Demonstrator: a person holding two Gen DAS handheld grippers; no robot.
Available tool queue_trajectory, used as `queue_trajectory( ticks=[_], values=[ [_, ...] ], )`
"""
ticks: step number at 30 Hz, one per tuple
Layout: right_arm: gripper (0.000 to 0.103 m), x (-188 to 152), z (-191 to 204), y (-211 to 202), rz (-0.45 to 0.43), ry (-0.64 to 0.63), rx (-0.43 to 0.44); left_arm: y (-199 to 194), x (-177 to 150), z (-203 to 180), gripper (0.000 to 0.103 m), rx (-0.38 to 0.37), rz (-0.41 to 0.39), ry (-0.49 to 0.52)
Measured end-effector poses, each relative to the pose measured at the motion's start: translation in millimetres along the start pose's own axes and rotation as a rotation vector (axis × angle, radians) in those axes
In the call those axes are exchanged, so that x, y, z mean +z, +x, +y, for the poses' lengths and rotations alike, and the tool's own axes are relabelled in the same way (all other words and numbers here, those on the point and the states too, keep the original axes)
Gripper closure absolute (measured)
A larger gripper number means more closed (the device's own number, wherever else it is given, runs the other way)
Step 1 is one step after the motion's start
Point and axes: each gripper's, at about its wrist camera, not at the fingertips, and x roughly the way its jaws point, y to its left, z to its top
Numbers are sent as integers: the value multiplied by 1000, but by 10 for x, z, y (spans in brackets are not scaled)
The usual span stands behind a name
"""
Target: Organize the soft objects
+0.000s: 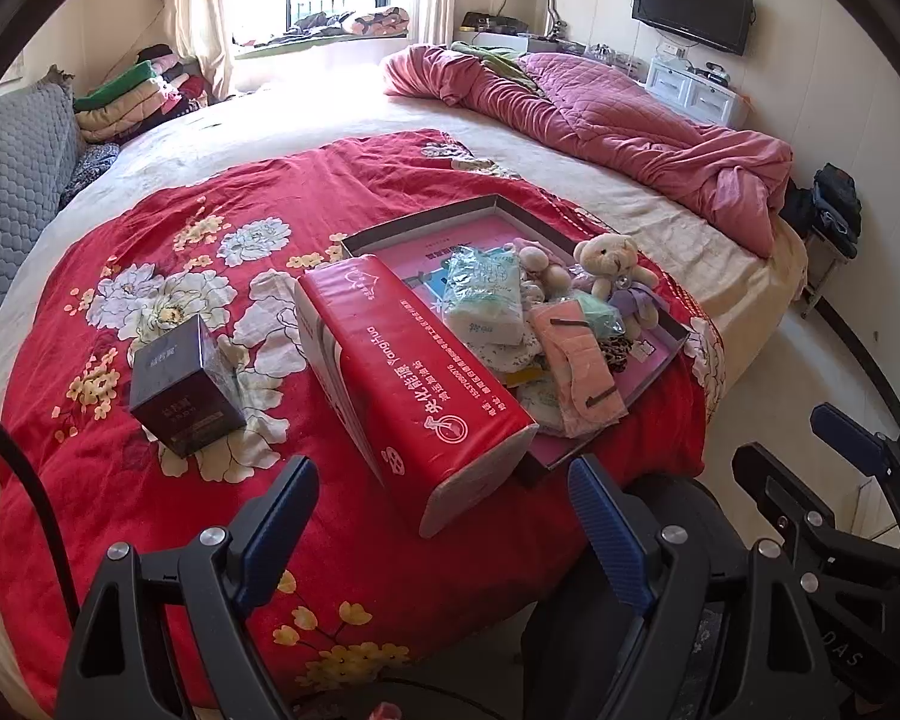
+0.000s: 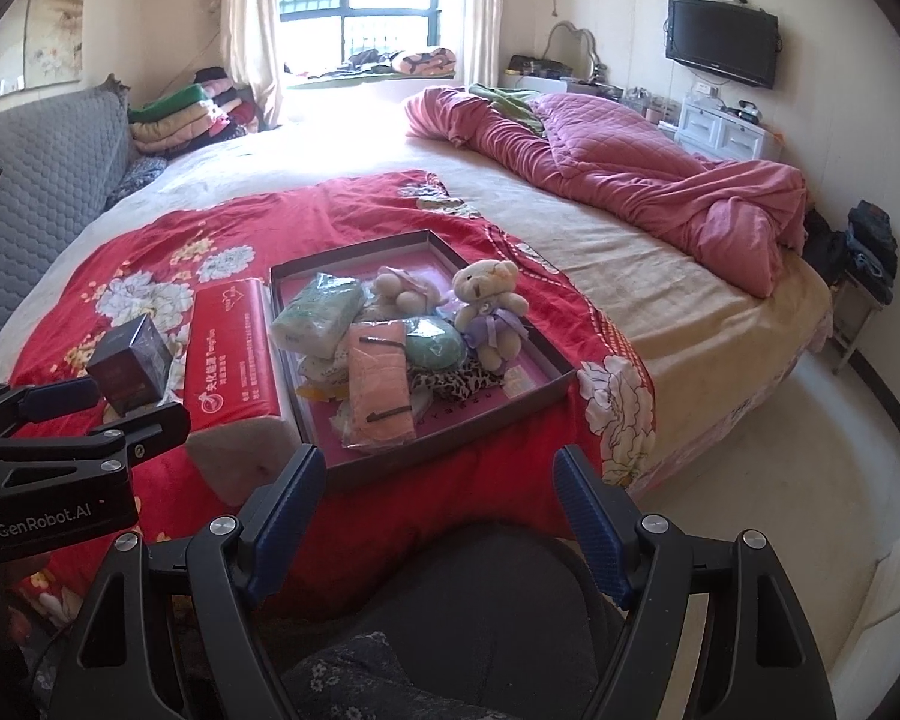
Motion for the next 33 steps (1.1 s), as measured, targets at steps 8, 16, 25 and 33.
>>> queue_trajectory(
  ticks=[8,16,25,33],
  values=[
    [24,-12,3,18,12,2,1,3,-19,-4,18,2,2,1],
    [24,-11,6,29,15,3,1,17,-20,2,18,4,5,1],
    [24,-28,6,51,21,4,2,28,-34,9,18,6,9,1],
    [24,-27,5,47,19,5,1,49,-46,15,18,15,18,-3]
  ],
)
